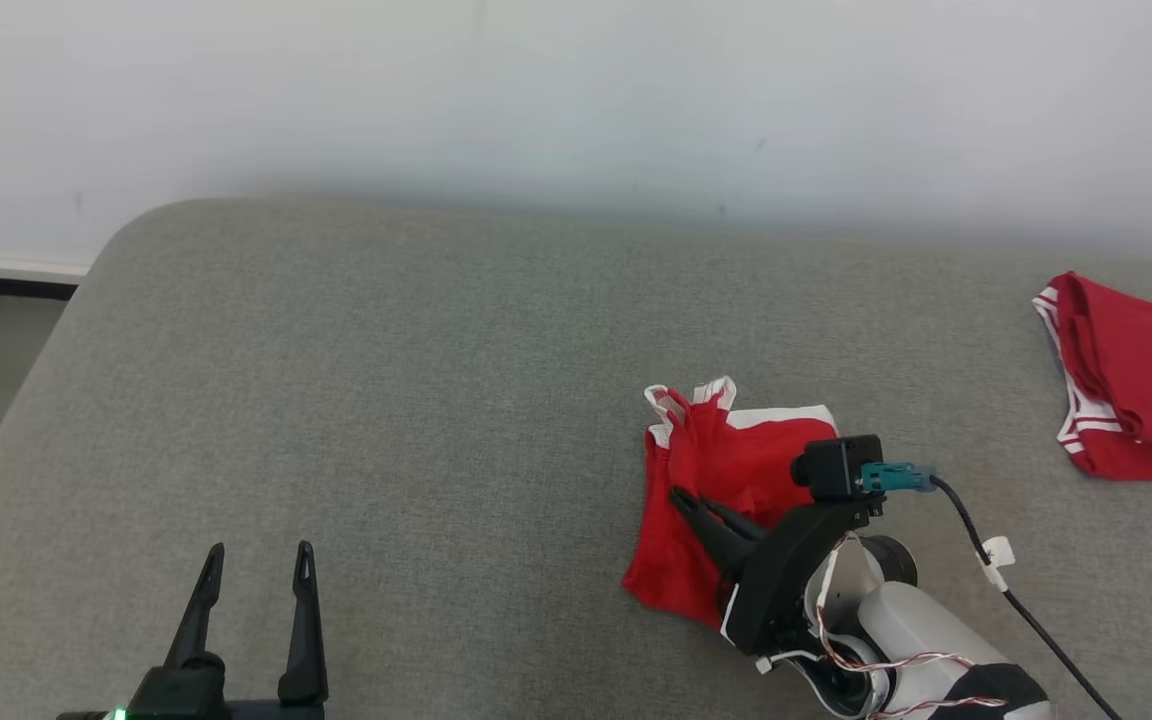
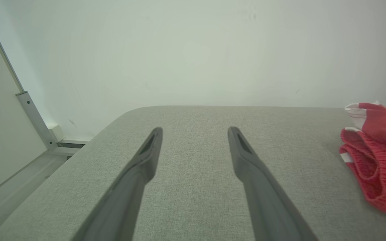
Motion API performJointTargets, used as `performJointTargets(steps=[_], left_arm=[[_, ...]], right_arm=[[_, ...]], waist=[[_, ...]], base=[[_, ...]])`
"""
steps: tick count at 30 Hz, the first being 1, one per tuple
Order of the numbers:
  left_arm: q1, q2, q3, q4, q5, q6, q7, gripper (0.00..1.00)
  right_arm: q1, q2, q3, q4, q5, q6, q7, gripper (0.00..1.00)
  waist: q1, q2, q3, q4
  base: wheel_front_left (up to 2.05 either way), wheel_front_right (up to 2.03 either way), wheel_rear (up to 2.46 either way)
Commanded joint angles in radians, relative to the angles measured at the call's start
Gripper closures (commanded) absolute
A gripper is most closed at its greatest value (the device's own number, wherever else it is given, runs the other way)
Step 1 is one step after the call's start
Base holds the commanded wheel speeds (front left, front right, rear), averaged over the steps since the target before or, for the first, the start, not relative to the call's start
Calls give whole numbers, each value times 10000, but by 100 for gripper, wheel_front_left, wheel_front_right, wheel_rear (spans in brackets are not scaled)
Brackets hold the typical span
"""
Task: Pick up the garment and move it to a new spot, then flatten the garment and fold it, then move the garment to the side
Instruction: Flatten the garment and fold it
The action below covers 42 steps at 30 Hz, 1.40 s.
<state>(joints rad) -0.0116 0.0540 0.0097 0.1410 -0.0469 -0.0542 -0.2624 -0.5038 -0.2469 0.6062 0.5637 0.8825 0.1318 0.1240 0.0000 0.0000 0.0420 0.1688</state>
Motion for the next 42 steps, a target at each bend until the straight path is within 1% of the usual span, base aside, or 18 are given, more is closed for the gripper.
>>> performJointTargets(steps=[1,6,7,8,10,14,15,17,22,27,28,29,30,32,34,37,42], left_arm=[[-147,-22,-22,31,-43,-27,-31,0],[-198,-30,-57,118,-80,1,-31,0],[-188,-31,-37,133,-88,6,-31,0],[-157,-32,-11,147,-93,8,-31,0],[-83,-31,40,180,-87,17,-31,0],[25,-29,82,202,-44,-18,-31,0],[25,-29,82,202,-44,-18,-31,0],[67,-17,142,176,-39,-32,-31,0],[152,-4,226,90,-10,-43,-31,0],[184,-1,286,44,17,-67,-31,0],[173,0,296,36,20,-74,-31,0],[165,-2,300,29,25,-87,-31,0],[160,-2,302,20,30,-100,-31,0],[126,-3,300,5,44,-127,-31,0],[58,-2,288,-1,66,-128,-31,0],[-62,-4,284,18,92,-147,-31,0],[-217,-6,214,103,123,-217,-30,0]], right_arm=[[-94,131,4,189,-141,-30,-12,100],[-237,432,-57,960,-393,-30,-379,99],[-279,476,-35,984,-416,-30,-505,58],[-277,506,6,990,-389,-30,-595,0],[-303,406,82,848,-383,-30,-891,0],[-164,-240,154,280,-438,-30,-1802,0],[-164,-240,154,280,-438,-30,-1802,0],[-6,-568,74,-38,-350,-30,-2215,0],[441,-1468,-511,-551,-232,-30,-2984,0],[927,-2011,-1189,-693,-370,-30,-3377,0],[997,-2091,-1262,-659,-484,-30,-3424,35],[1067,-2132,-1324,-614,-540,-30,-3457,74],[1139,-2159,-1376,-543,-597,-30,-3463,100],[1196,-2234,-1346,-393,-793,-30,-3462,100],[1137,-2341,-1132,-232,-1129,-30,-3457,100],[905,-2338,-774,106,-1422,-30,-3461,100],[527,-2321,111,805,-1642,-30,-3400,100]], waist=[[0,0,102,156],[0,0,103,224],[0,0,80,207],[0,0,51,181],[0,0,-24,105],[0,0,-143,-46],[0,0,-143,-46],[0,0,-185,-142],[0,0,-197,-368],[0,0,-151,-496],[0,0,-138,-501],[0,0,-129,-507],[0,0,-117,-509],[0,0,-74,-493],[0,0,-10,-459],[0,0,100,-391],[0,0,251,-166]], base=[[0,0,0],[0,0,0],[0,0,0],[0,0,0],[0,0,0],[0,0,0],[0,0,0],[0,0,0],[0,0,0],[0,0,0],[0,0,0],[0,0,0],[0,0,0],[0,0,0],[0,0,0],[0,0,0],[0,0,0]])
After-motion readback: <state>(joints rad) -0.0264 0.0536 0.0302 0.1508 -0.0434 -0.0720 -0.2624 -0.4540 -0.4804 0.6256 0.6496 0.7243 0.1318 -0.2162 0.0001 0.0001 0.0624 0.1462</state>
